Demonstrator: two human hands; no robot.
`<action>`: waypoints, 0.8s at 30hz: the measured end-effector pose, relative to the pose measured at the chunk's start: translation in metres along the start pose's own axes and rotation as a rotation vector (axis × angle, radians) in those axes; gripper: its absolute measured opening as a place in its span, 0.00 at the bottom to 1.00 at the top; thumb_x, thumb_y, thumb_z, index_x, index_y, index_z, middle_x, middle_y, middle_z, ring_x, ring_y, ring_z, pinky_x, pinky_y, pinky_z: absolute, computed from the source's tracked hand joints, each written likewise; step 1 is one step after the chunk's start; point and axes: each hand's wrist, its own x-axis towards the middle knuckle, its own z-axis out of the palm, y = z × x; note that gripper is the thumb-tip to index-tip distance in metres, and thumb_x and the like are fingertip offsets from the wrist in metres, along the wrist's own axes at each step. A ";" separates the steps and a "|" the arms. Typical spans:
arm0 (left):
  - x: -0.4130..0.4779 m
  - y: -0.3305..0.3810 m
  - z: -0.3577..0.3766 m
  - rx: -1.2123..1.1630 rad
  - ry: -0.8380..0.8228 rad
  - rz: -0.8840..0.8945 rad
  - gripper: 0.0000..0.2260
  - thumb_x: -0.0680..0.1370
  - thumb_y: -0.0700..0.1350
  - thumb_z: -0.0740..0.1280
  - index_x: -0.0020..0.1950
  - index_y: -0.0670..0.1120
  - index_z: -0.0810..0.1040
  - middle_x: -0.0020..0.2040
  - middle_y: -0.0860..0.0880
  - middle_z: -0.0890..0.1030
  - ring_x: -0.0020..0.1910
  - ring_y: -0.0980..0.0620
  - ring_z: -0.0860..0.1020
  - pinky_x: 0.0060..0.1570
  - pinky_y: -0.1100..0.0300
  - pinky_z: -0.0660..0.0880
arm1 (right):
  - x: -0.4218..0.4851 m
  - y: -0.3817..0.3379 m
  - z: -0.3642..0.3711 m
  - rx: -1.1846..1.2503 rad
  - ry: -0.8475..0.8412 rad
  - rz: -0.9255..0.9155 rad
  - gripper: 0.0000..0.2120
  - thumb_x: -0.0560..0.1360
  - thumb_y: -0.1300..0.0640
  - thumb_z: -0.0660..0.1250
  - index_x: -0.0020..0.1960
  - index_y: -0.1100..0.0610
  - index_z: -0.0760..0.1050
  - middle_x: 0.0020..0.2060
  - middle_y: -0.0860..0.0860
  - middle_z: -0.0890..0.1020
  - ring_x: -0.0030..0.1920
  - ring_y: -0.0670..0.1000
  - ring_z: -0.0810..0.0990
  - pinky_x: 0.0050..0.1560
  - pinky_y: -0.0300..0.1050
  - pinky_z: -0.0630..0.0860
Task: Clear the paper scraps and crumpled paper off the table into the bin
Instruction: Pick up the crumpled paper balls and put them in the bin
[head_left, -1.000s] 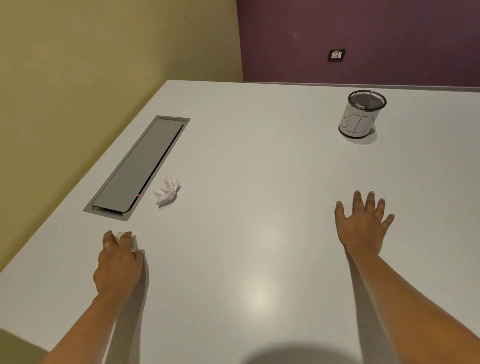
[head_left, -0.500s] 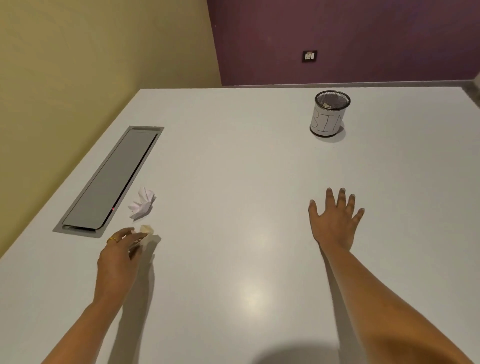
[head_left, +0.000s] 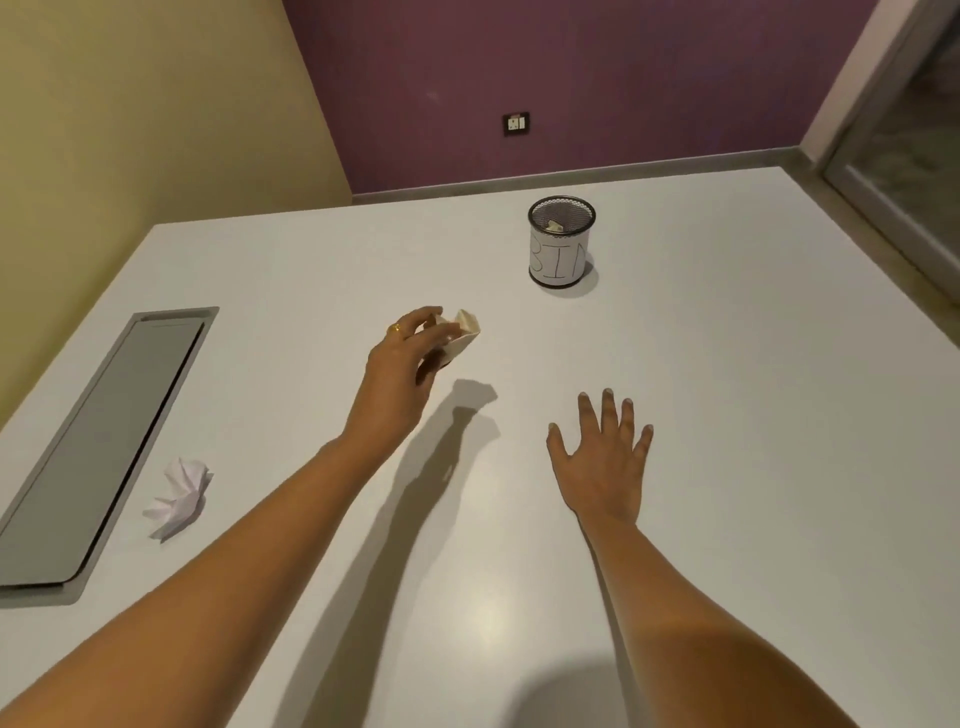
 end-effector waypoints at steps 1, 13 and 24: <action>0.018 0.006 0.005 -0.008 -0.012 0.033 0.16 0.75 0.31 0.63 0.61 0.43 0.77 0.66 0.43 0.74 0.63 0.45 0.73 0.57 0.62 0.70 | 0.000 0.000 -0.001 0.005 -0.001 0.003 0.29 0.77 0.39 0.48 0.75 0.50 0.54 0.76 0.53 0.55 0.77 0.55 0.49 0.75 0.58 0.45; 0.192 0.042 0.090 0.178 -0.149 0.241 0.18 0.76 0.30 0.58 0.65 0.40 0.72 0.67 0.42 0.72 0.65 0.44 0.71 0.62 0.56 0.67 | 0.000 -0.003 -0.003 0.023 0.046 0.007 0.29 0.77 0.39 0.50 0.74 0.50 0.57 0.75 0.53 0.58 0.77 0.55 0.52 0.75 0.57 0.46; 0.245 0.042 0.125 0.319 -0.288 0.216 0.14 0.76 0.30 0.60 0.61 0.36 0.75 0.65 0.38 0.72 0.64 0.39 0.70 0.58 0.50 0.70 | 0.002 -0.005 0.000 -0.011 0.082 0.037 0.28 0.75 0.40 0.55 0.73 0.49 0.61 0.74 0.52 0.63 0.75 0.55 0.57 0.73 0.56 0.47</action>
